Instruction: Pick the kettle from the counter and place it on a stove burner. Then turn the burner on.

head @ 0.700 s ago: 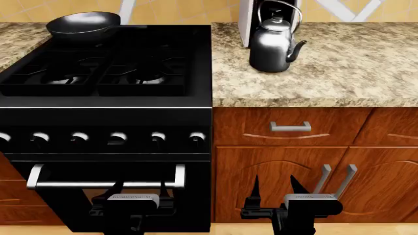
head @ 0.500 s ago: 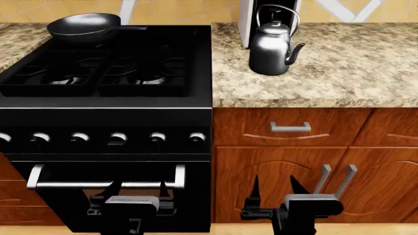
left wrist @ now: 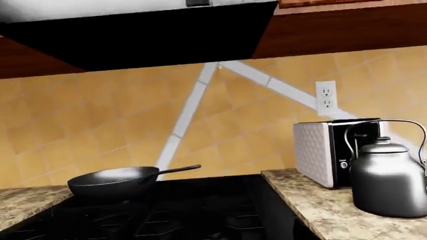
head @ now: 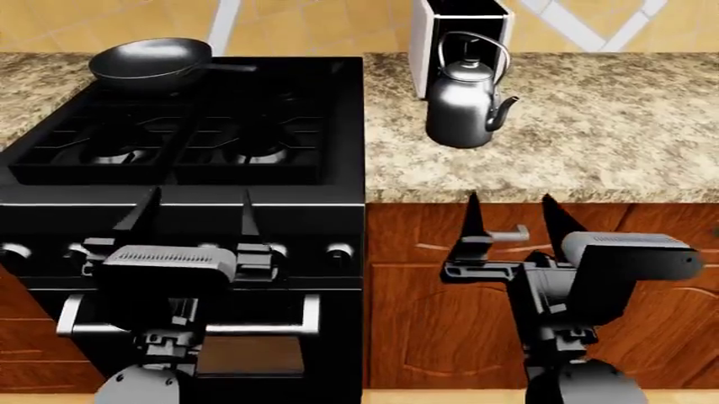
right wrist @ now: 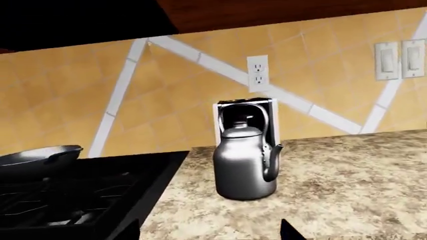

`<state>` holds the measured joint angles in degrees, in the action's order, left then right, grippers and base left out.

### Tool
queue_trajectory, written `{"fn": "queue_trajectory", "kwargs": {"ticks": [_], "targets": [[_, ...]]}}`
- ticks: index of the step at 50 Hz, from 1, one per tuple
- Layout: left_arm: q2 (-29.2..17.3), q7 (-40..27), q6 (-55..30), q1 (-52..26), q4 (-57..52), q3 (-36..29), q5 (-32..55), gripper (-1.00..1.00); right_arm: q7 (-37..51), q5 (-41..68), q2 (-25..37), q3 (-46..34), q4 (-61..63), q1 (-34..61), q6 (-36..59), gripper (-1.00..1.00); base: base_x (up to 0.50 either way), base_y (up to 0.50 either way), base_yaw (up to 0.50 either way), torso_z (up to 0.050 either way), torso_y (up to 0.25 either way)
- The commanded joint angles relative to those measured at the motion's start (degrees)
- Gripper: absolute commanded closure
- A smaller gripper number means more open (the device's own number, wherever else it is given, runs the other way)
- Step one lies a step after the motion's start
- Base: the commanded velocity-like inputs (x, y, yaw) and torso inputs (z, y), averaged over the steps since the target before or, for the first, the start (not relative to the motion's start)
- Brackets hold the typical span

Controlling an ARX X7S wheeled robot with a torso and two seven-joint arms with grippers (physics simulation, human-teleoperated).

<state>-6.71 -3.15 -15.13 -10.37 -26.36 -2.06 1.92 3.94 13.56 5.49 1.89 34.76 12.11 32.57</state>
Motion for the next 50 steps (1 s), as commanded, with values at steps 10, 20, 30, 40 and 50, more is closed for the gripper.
{"fn": "queue_trajectory", "kwargs": {"ticks": [10, 20, 30, 40, 50], "targets": [[-3.19, -1.48, -9.52, -1.32, -15.65, 1.91, 1.14, -1.0, 0.39, 8.67, 2.25, 4.3, 17.02, 1.81, 9.47, -1.0, 0.1, -0.21, 0.0, 0.03, 0.0], [-4.39, -2.03, -10.45, -1.32, -18.06, 0.15, -0.67, -1.0, -0.78, 7.93, 3.46, 3.01, 17.42, 0.19, 5.17, -1.0, 0.41, -0.37, 0.0, 0.0, 0.0], [-5.22, -3.24, -12.21, -1.65, -18.57, -0.38, -1.52, -1.0, -0.83, 7.27, 4.39, 2.02, 17.55, -0.54, 3.14, -1.0, 0.49, -0.23, 0.0, 0.0, 0.0], [-5.53, -3.97, -12.65, -1.77, -18.94, 0.01, -0.55, -1.0, -0.07, 7.59, 4.72, 1.89, 17.65, -0.67, 2.77, -1.0, 0.5, -0.12, 0.0, 0.0, 0.0], [-5.91, -4.55, -12.75, -1.78, -19.23, 0.08, 0.24, -1.0, 0.5, 7.98, 5.0, 1.7, 17.42, -0.8, 2.21, -1.0, 0.5, -0.08, 0.0, 0.0, 0.0]]}}
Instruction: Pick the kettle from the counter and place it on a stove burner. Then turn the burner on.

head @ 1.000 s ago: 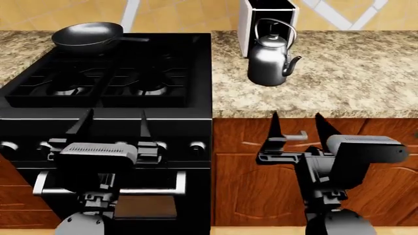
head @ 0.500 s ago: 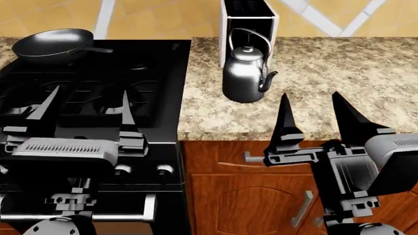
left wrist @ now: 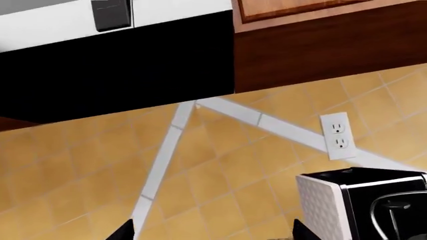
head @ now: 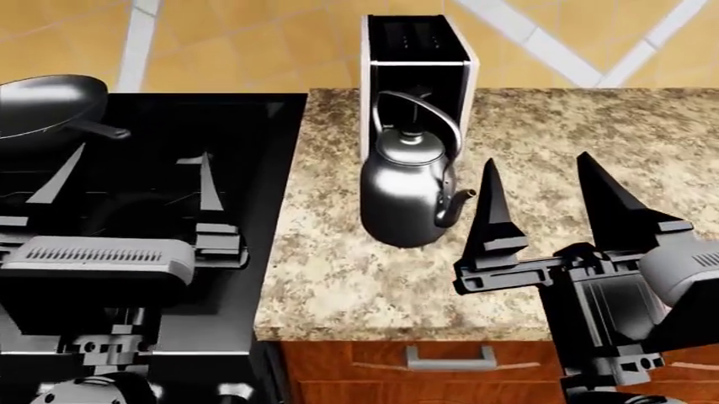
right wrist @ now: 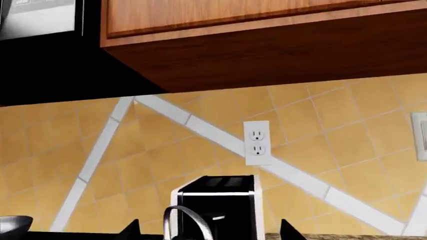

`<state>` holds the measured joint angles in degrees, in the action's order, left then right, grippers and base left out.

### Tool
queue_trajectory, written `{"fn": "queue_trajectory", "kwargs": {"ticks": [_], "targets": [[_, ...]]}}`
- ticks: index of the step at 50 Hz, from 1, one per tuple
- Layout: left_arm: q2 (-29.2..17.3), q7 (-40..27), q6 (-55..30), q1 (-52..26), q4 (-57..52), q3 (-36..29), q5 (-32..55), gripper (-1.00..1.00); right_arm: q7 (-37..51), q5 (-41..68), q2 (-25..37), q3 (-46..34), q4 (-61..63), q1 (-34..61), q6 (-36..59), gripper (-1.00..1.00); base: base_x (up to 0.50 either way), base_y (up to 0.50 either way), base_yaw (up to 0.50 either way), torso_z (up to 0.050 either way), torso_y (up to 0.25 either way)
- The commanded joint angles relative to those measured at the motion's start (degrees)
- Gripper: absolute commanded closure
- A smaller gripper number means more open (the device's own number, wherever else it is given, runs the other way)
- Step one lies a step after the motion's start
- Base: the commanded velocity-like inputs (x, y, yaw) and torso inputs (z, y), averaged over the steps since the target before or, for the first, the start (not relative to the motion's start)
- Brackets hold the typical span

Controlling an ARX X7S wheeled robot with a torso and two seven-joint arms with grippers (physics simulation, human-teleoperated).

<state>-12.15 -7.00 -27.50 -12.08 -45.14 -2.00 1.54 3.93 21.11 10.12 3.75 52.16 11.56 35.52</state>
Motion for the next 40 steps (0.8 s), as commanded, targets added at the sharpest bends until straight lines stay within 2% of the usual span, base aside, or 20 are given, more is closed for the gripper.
{"fn": "queue_trajectory", "kwargs": {"ticks": [1, 9, 12, 14, 16, 19, 21, 25, 32, 40], "targets": [[-0.52, -0.72, -0.34, -0.08, -0.41, -0.01, 0.69, -1.0, 0.49, 0.65, 0.37, -0.06, -0.05, -0.26, -0.82, -1.0, 0.5, -0.07, 0.0, 0.0, 0.0], [-0.9, -0.9, -0.18, -0.06, -0.64, -0.23, 1.32, -1.0, 0.77, 3.43, 0.03, 1.84, 0.86, -0.6, -1.44, -1.0, 0.5, -0.07, 0.0, 0.0, 0.002], [-0.99, -0.94, -0.2, -0.04, -0.73, -0.11, 1.74, -1.0, 1.59, 6.21, 0.33, 3.48, 2.78, -0.1, 0.68, -1.0, 0.5, -0.05, 0.0, 0.0, 0.0], [-1.13, -0.94, -0.26, -0.01, -0.92, -0.05, 1.99, -1.0, 2.83, 10.22, 2.08, 5.3, 4.88, 2.17, 5.79, -1.0, 0.0, 0.0, 0.0, 0.0, 0.005], [-1.21, -0.93, -0.26, -0.04, -1.05, 0.01, 2.28, -1.0, 5.57, 16.43, 5.28, 6.73, 7.29, 7.58, 15.15, -1.0, 0.0, 0.0, 0.0, 0.0, 0.0], [-1.36, -0.92, 0.03, -0.07, -0.79, -0.34, 2.3, -1.0, 17.2, 36.32, 15.52, 5.24, 7.72, 19.07, 24.6, -1.0, 0.0, 0.0, 0.0, 0.0, 0.0], [-1.47, -0.9, 0.12, -0.06, -0.71, -0.52, 2.32, -1.0, 23.98, 48.48, 17.9, 5.45, 6.32, 27.11, 30.56, -1.0, 0.0, 0.0, 0.0, 0.0, 0.0], [-1.67, -1.07, 0.13, -0.02, -1.08, -0.43, 2.57, -1.0, 33.93, 62.31, 19.77, 2.27, -0.35, 38.13, 36.06, -1.0, 0.0, 0.0, 0.0, 0.0, 0.0], [-1.88, -1.22, 0.33, -0.01, -1.14, -0.48, 3.14, -1.0, 39.9, 73.98, 22.88, -5.18, -11.93, 51.86, 41.15, -1.0, 0.0, 0.0, 0.0, 0.0, 0.0], [-2.21, -1.49, 0.26, 0.01, -1.24, -0.21, 3.76, -1.0, 37.89, 77.33, 22.69, -11.41, -21.07, 57.42, 44.35, -1.0, 0.0, 0.0, 0.0, 0.0, 0.0]]}}
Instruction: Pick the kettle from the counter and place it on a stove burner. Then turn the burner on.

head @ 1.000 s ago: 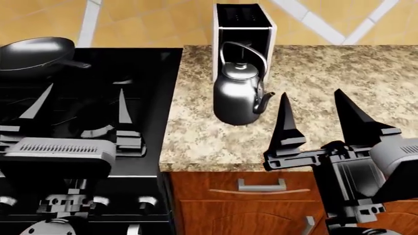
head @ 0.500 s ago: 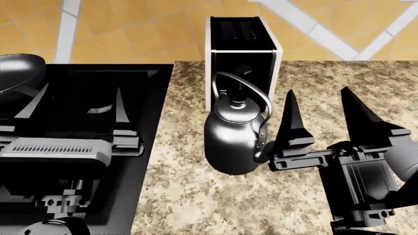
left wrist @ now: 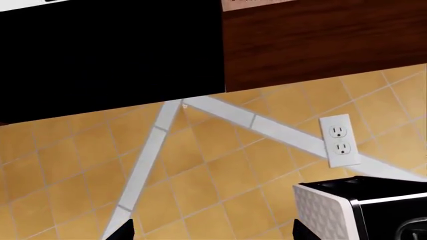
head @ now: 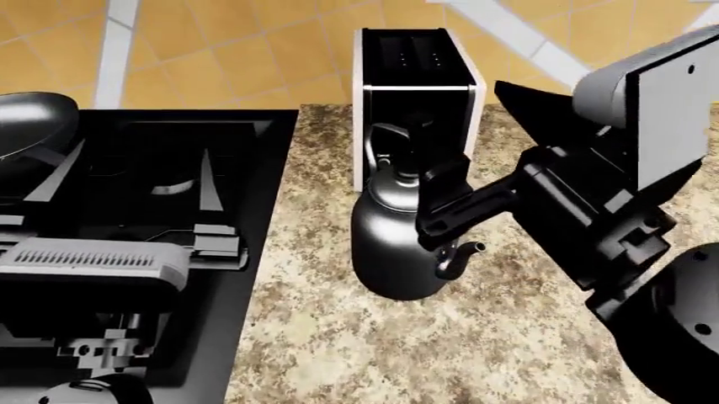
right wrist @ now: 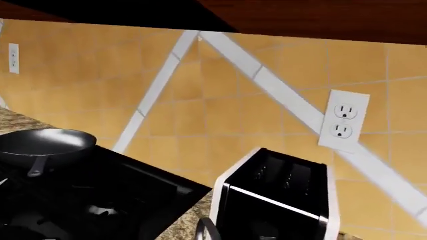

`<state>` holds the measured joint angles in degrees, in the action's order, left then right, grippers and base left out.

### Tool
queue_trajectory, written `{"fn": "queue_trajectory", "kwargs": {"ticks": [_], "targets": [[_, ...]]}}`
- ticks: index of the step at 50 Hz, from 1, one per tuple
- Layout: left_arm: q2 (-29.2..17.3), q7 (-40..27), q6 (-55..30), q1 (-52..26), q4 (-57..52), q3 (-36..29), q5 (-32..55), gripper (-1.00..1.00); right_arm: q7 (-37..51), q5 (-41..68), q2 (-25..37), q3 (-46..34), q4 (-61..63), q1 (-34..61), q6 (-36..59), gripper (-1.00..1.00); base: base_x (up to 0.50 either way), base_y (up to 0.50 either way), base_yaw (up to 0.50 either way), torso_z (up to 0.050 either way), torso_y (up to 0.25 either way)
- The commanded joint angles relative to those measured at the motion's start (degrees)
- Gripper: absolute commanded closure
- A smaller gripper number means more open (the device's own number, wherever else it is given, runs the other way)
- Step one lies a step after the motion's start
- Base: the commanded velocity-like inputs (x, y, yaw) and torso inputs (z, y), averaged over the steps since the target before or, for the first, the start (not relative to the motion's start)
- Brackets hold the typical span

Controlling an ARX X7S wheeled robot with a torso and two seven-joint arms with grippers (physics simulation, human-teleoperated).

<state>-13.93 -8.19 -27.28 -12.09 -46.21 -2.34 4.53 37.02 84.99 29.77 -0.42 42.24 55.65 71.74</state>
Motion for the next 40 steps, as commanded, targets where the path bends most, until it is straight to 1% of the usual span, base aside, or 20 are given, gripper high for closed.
{"fn": "queue_trajectory", "kwargs": {"ticks": [1, 12, 21, 40], "targets": [[-0.46, -0.36, 0.05, 0.01, -0.14, 0.17, 0.82, -1.0, 4.51, 13.38, 2.99, -7.77, -11.88, 13.58, 8.41, -1.0, 0.0, 0.0, 0.0, 0.0, 0.0], [-0.88, -0.73, -0.32, 0.04, -0.57, -0.09, 1.24, -1.0, 2.29, 11.43, 2.87, -11.48, -15.72, 12.69, 9.63, -1.0, 0.0, 0.0, 0.0, 0.0, 0.0], [-1.3, -0.79, 0.15, 0.2, -0.76, -0.33, 1.65, -1.0, -2.8, 4.21, 2.15, -12.97, -17.75, 9.82, 7.89, -1.0, 0.0, 0.0, 0.0, 0.0, 0.0], [-1.99, -1.22, 0.36, 0.21, -0.72, -0.58, 2.12, -1.0, -9.67, -6.11, 0.97, -18.43, -20.04, 5.89, 4.0, -1.0, 0.0, 0.0, 0.0, 0.0, 0.0]]}}
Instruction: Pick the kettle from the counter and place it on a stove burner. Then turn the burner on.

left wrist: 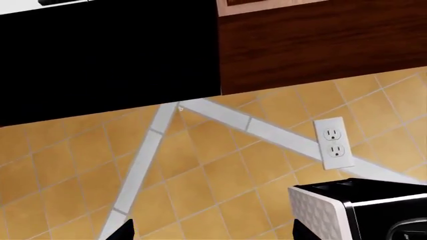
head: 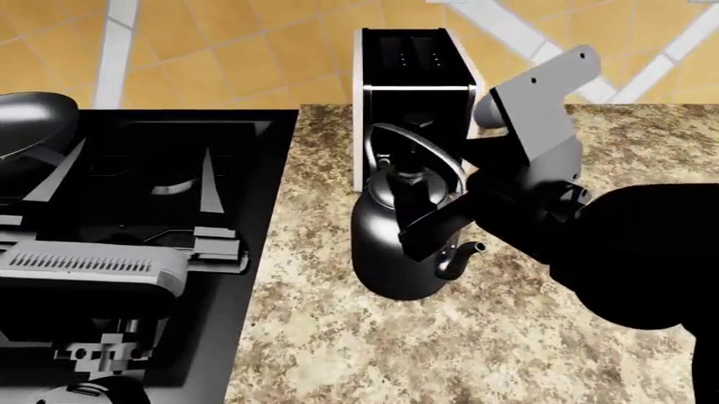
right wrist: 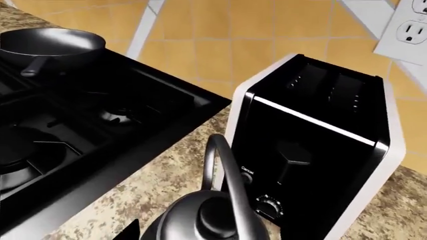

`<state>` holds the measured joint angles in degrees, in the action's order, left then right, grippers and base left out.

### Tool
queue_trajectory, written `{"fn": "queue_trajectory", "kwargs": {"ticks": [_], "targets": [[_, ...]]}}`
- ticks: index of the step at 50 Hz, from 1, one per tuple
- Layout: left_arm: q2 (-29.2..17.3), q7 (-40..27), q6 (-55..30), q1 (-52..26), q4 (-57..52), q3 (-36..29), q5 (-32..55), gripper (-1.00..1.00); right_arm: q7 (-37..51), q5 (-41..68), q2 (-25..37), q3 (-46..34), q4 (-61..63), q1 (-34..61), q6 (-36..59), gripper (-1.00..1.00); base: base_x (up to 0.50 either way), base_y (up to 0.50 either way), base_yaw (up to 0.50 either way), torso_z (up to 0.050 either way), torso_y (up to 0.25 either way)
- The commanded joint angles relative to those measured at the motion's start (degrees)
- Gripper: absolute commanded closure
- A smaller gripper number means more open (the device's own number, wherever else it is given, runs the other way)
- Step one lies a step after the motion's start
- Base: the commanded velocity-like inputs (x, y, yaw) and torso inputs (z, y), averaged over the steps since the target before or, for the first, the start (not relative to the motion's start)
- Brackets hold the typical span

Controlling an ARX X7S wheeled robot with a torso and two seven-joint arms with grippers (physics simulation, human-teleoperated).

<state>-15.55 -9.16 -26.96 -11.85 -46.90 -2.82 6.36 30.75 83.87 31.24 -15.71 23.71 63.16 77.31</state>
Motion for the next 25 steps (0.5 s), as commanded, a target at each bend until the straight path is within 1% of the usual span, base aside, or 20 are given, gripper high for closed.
{"fn": "queue_trajectory", "kwargs": {"ticks": [1, 18, 19, 25], "targets": [[-0.4, -0.28, 0.0, -0.02, -0.08, -0.09, 0.34, -1.0, -3.49, -5.25, -0.5, -3.34, -1.67, -1.64, -1.64, -1.0, 0.0, 0.0, 0.0, 0.0, 0.0], [-0.82, -0.71, 0.09, -0.01, -0.08, -0.26, 0.78, -1.0, -5.11, -7.84, -0.33, -4.3, -4.55, -2.06, -4.02, -1.0, 0.0, 0.0, 0.0, 0.0, 0.0], [-0.84, -0.74, 0.1, -0.02, -0.06, -0.25, 0.81, -1.0, -4.83, -7.69, -0.31, -4.1, -4.5, -2.04, -4.11, 1.0, 0.0, 0.0, 0.0, 0.0, 0.0], [-1.0, -0.87, 0.2, 0.01, -0.05, -0.36, 0.93, -1.0, -4.7, -7.33, -0.02, -3.8, -4.09, -2.09, -4.53, 1.0, 0.0, 0.0, 0.0, 0.0, 0.0]]}}
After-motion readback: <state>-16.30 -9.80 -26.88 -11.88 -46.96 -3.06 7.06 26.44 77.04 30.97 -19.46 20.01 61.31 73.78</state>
